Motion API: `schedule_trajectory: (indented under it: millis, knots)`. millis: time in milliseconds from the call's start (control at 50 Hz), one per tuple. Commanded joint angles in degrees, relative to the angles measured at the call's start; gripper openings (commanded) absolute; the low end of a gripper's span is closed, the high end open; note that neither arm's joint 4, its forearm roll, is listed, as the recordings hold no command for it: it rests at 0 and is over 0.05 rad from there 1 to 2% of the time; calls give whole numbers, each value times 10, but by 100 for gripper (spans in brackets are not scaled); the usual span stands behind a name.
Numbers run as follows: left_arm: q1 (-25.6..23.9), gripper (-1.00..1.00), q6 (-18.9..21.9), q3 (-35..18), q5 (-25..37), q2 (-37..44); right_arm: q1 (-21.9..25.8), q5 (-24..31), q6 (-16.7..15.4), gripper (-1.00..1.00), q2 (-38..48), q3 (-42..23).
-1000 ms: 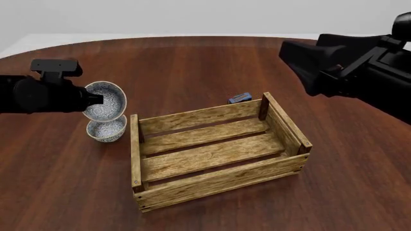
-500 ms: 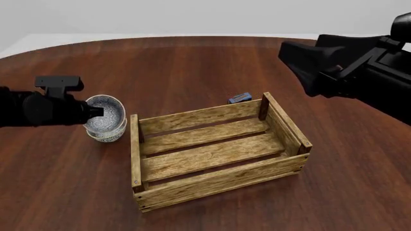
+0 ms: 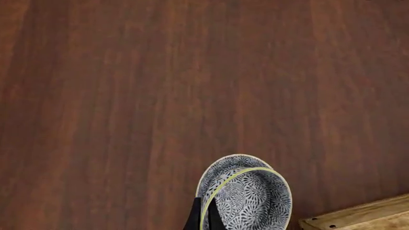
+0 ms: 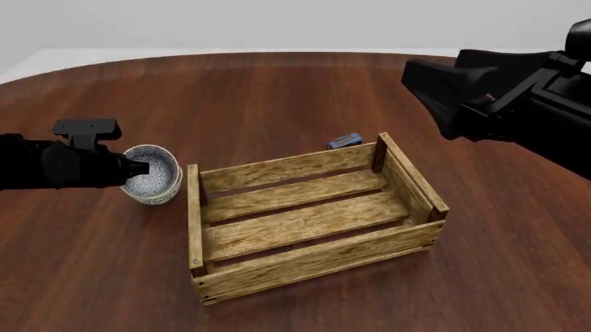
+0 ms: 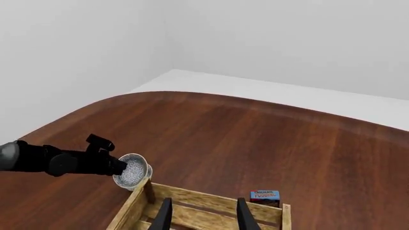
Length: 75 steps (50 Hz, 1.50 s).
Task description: Stack the right bowl on the left bowl and place them in the tray.
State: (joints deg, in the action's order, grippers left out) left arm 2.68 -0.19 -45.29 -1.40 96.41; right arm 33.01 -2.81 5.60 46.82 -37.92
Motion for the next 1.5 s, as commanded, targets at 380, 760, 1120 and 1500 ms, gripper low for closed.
schedule_trajectory:
  millis: [380,760,1120,1500]
  knots:
    - [-2,100,-2,6,-1,-13,2,-2,-2,100,5,1]
    - [-7,100,27,3,50,-107,2,-2,-4,100,6,2]
    - [-57,100,100,19,73,-164,3,-4,-5,100,8,3]
    - [-84,100,199,49,43,-146,2,-4,-6,100,10,3]
